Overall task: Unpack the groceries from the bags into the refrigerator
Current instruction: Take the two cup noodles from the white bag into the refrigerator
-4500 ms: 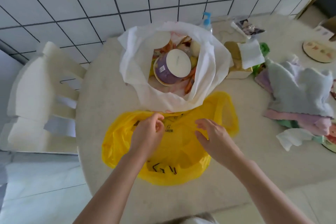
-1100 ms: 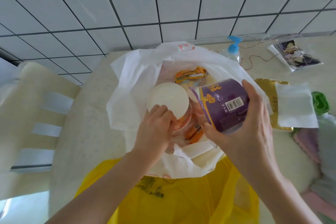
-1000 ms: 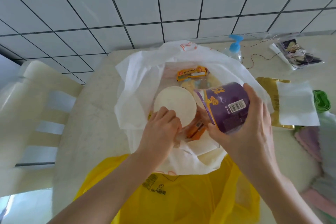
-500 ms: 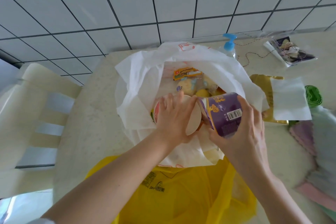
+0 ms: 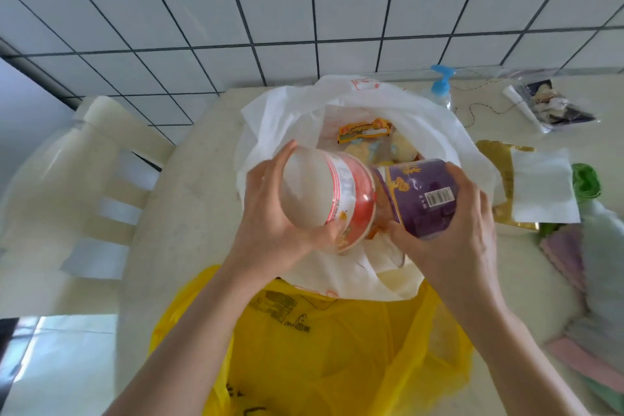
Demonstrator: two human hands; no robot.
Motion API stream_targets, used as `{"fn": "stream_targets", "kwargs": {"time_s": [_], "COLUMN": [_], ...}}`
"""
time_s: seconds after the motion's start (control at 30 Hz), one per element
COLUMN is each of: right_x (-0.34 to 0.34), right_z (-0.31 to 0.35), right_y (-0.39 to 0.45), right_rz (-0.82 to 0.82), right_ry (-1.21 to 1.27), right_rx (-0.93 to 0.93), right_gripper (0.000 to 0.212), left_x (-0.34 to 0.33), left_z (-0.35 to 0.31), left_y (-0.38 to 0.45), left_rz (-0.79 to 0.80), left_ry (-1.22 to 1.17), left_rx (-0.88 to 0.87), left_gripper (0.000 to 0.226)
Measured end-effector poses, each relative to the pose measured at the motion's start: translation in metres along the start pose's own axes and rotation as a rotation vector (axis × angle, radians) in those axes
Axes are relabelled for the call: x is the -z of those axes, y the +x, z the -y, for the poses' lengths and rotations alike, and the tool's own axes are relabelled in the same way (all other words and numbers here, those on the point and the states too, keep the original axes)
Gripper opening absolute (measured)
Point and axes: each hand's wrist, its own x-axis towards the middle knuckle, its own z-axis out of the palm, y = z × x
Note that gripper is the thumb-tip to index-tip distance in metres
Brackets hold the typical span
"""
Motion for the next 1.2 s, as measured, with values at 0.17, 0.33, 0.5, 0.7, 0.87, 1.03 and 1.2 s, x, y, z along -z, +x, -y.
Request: {"fn": "stream_targets", "kwargs": {"time_s": [0.17,0.33,0.5,0.7,0.87,1.03,1.2], "right_x": [0.013,0.022,0.02,0.004,-0.013,-0.027,-0.042], "right_z": [0.028,0.07,0.105,0.147,0.177,0.196,0.2], "right_y": [-0.029,-0.086,-0.151,-0.245,-0.327,-0.405,-0.466], "right_rz": [-0.005,0.033,0.01,-0.064,0.008,0.096,0.253], "right_ry": [0.047,0.053,-0.058,-0.17,-0.216,-0.214,-0.197], "right_rx": [0.037,0.076,0.166,0.259,0.393,0.445,0.565], "right_gripper": [0.093,0.095,0.087,0.087,0.083,0.083,0.089], "left_x": [0.028,0.04,0.054,0.094,0.137,0.178,0.187], "left_z": [-0.012,-0.004,0.006,0.041,0.044,0.066,0.101], "left_y": [-0.053,-0.114,-0.182,-0.276,-0.355,-0.432,-0.509], "left_rz": [0.071,0.105,0.01,-0.171,-0.396,-0.423,-0.48], "left_ry": [-0.475,-0.885,-1.023,-0.968,-0.768,-0.58,-0.563], "left_rx": [0.076,0.178,0.361,0.279,0.341,0.383,0.597], "left_gripper": [0.099,0.085,0.038,0.041,0.086,0.091,0.078]}}
